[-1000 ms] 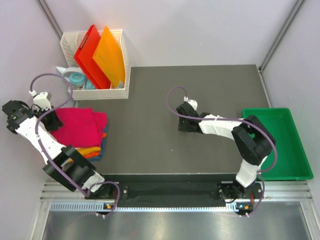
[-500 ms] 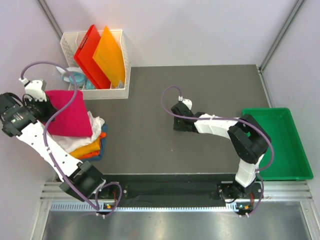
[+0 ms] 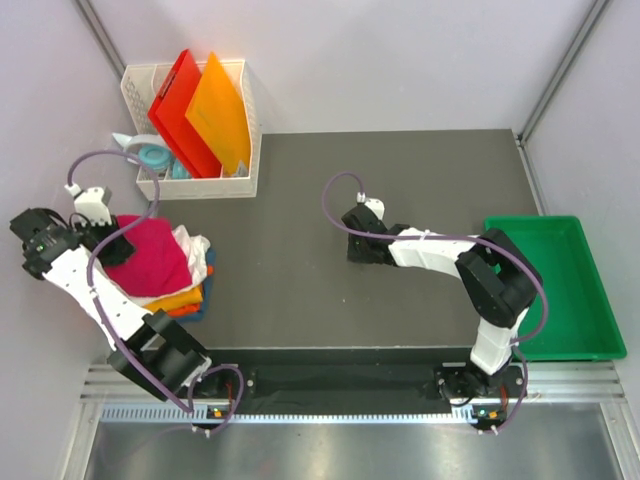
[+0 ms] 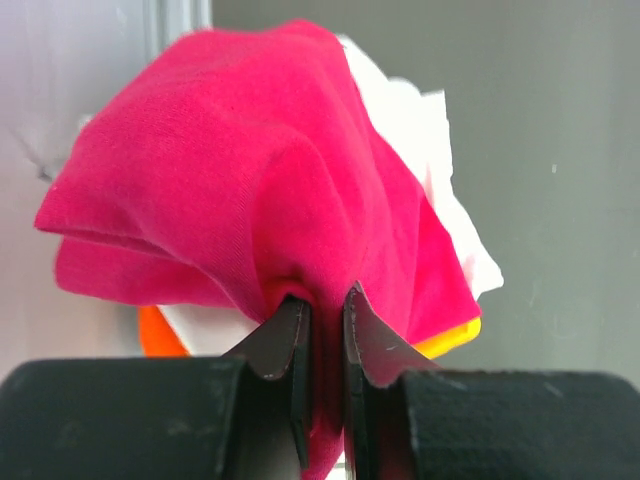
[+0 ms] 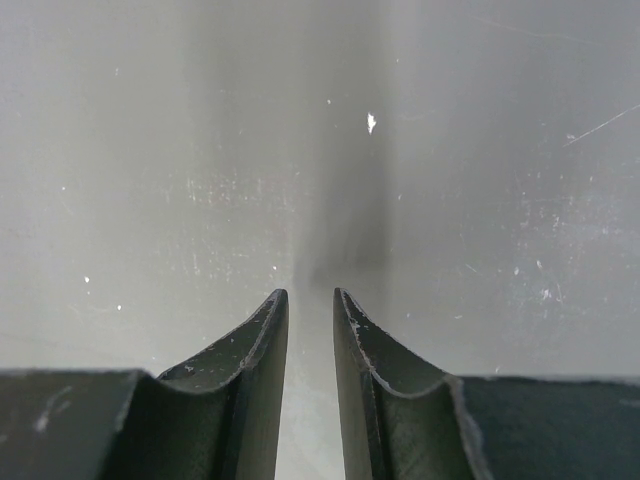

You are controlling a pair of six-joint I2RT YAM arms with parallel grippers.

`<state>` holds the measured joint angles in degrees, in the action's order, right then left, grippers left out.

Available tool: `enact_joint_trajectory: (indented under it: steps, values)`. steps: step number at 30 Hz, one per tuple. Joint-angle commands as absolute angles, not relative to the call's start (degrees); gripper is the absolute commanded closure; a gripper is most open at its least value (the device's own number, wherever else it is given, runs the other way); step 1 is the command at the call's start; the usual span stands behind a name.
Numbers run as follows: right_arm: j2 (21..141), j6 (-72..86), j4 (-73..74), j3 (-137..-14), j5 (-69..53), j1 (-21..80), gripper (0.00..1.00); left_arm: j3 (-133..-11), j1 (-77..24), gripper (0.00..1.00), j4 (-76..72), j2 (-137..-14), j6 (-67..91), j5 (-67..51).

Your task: Fold and stack the t-shirts

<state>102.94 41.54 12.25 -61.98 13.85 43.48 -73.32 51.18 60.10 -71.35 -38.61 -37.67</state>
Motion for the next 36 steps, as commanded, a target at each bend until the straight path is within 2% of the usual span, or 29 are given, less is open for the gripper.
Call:
enact_joint_trajectory:
  steps: [1,4,11,16,21,26,36]
  values:
    - [103.4,40.9,12.4,-63.9,15.2,44.2,0.75,-84.2,49.9,1.00,60.1,-72.3,-35.4,-42.9]
    - [103.0,41.0,12.0,-63.5,15.2,44.1,0.74,-89.0,45.5,1.00,62.0,-70.9,-34.5,-43.9]
    - [100.8,42.3,11.4,-61.2,15.7,44.1,0.75,-92.1,23.3,1.00,59.4,-67.3,-23.5,-37.5]
    - [97.6,42.9,13.1,-60.9,17.3,44.1,0.74,-92.4,14.7,1.00,57.9,-68.6,-17.4,-35.9]
    - [94.2,43.4,14.6,-59.6,19.2,44.2,0.74,-89.5,14.1,1.00,58.4,-66.5,-18.5,-33.1]
    - [91.9,45.3,14.5,-56.3,19.7,44.3,0.74,-80.7,14.8,1.00,58.2,-62.6,-25.1,-29.7]
    - [92.4,48.3,14.6,-55.7,20.8,46.7,0.75,-74.7,20.6,1.00,59.8,-62.9,-32.8,-31.5]
